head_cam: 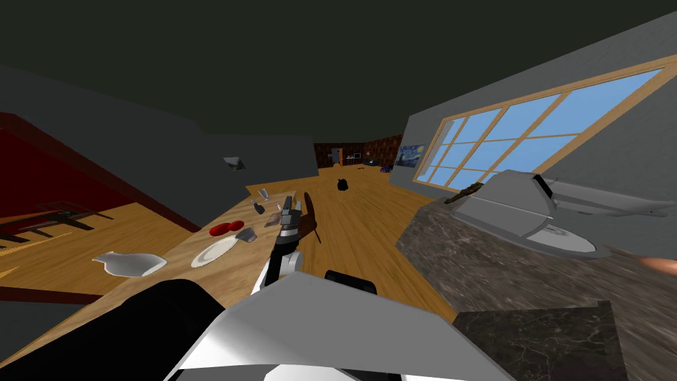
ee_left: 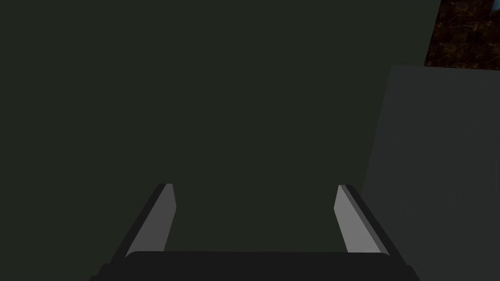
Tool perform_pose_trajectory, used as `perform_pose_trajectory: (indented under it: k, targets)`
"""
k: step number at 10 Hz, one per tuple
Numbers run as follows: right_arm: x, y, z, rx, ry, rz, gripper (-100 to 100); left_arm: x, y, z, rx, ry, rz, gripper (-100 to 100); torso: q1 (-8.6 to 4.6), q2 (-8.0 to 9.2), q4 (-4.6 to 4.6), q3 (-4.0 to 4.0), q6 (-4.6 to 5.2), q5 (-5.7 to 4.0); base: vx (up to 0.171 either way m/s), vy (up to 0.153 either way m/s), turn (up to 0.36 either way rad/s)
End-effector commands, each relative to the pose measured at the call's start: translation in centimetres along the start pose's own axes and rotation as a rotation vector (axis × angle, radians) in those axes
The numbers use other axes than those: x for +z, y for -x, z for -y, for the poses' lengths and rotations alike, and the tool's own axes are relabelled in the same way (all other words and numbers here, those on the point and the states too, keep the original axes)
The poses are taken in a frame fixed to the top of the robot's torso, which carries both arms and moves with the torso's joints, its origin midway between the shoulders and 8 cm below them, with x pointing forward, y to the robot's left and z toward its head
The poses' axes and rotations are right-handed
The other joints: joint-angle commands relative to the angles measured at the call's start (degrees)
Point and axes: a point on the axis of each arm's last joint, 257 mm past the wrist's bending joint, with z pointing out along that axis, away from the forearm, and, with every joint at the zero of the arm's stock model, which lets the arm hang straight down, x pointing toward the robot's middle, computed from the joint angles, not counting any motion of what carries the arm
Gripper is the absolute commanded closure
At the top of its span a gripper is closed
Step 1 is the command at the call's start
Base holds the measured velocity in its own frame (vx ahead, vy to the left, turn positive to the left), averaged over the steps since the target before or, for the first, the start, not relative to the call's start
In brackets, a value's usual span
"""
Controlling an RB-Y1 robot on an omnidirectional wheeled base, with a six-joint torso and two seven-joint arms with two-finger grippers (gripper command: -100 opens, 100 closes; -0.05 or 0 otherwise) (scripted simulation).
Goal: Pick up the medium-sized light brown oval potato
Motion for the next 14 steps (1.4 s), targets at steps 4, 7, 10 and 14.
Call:
perform_pose_trajectory:
  k: [4,7,10,14]
  targets:
    - [0.2,2.0,-1.8,0.033,0.082,0.043,-100,0.0,0.0,0.0,0.000,0.000,0.000,0,-0.13,-0.18,-0.04,-0.11,-0.01,-0.03,-0.065,-0.095,0.085]
    - [0.5,2.7,-3.8,0.048,0.135,0.062,-100,0.0,0.0,0.0,0.000,0.000,0.000,0,-0.16,-0.33,-0.08,-0.19,0.01,-0.05,-0.018,-0.106,0.056]
    - [0.9,3.3,-6.5,0.057,0.191,0.075,-100,0.0,0.0,0.0,0.000,0.000,0.000,0,-0.03,-0.47,-0.11,-0.28,0.00,-0.03,0.010,-0.080,0.044]
    - [0.8,3.3,-6.5,0.057,0.190,0.076,0,0.0,0.0,0.0,0.000,0.000,0.000,0,0.23,-0.45,-0.11,-0.26,0.01,0.05,0.003,-0.024,0.005]
